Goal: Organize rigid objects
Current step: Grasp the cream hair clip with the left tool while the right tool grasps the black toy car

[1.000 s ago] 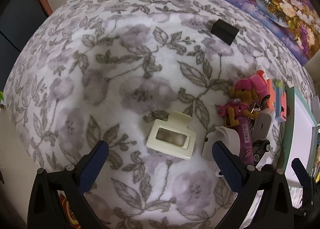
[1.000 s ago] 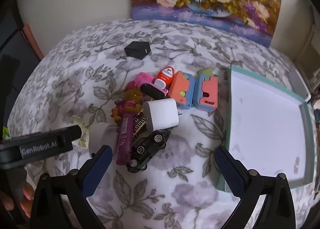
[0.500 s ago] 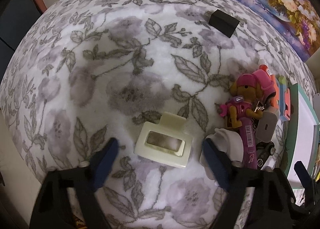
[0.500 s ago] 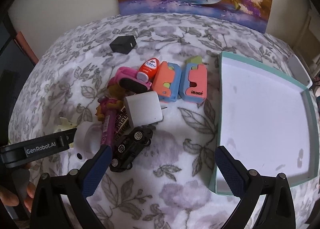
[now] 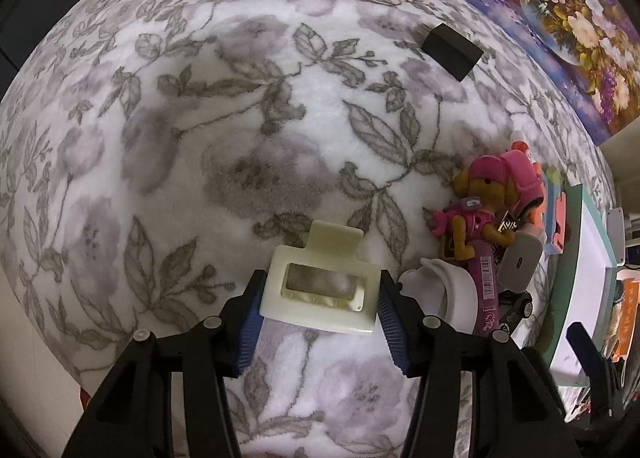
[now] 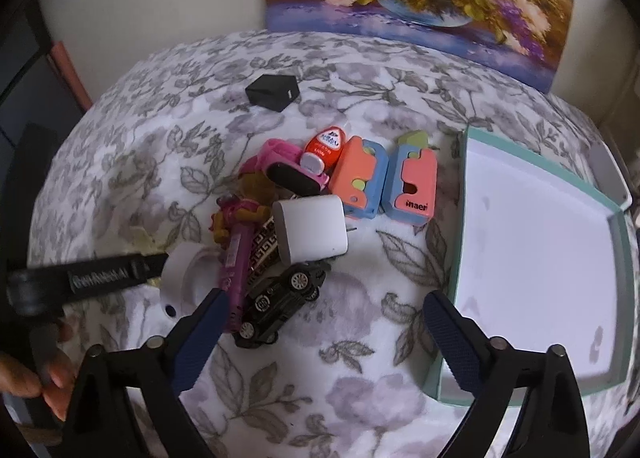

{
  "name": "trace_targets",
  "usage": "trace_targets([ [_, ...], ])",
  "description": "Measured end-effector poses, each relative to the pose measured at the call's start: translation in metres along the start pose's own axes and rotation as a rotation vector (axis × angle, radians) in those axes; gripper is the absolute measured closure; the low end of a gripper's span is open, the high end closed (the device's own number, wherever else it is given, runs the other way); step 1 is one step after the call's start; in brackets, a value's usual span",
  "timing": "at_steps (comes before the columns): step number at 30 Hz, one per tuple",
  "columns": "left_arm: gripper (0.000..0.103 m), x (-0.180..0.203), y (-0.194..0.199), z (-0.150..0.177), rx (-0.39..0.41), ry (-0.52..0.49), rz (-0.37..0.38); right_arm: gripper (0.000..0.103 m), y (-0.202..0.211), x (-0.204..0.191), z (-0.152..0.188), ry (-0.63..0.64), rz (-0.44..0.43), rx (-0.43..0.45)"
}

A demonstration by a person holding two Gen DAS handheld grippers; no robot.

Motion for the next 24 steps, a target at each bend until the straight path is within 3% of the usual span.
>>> trace_targets([
  [4, 0.048, 0.000, -0.004, -0.002, -0.008, -0.005, 0.007, 0.005, -0.002, -0.009, 0.008, 0.064, -0.054, -0.029],
  [10, 0.048, 0.001, 0.004, 0.005, 0.023, -0.045, -0.033, 0.008, -0.018, -0.027, 0.021, 0.211, -0.019, -0.090],
  [21, 0.048, 0.008, 0.014, 0.011, 0.014, -0.060, -0.029, 0.010, -0.046, -0.015, 0.013, 0.223, -0.021, -0.107],
  [24, 0.048, 0.010, 0.013, 0.010, 0.015, -0.063, -0.033, 0.016, -0.055, -0.012, 0.009, 0.222, -0.014, -0.111],
])
Point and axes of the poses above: each gripper's, at about its wrist camera, not at the fingertips, and y roughly against the way its jaws point, x to its right, z to its underside, the point moved 6 cm from there along -y, roughly the way its jaws point, and after that the axes turned 8 degrees about -z, right-handed, at the moved point
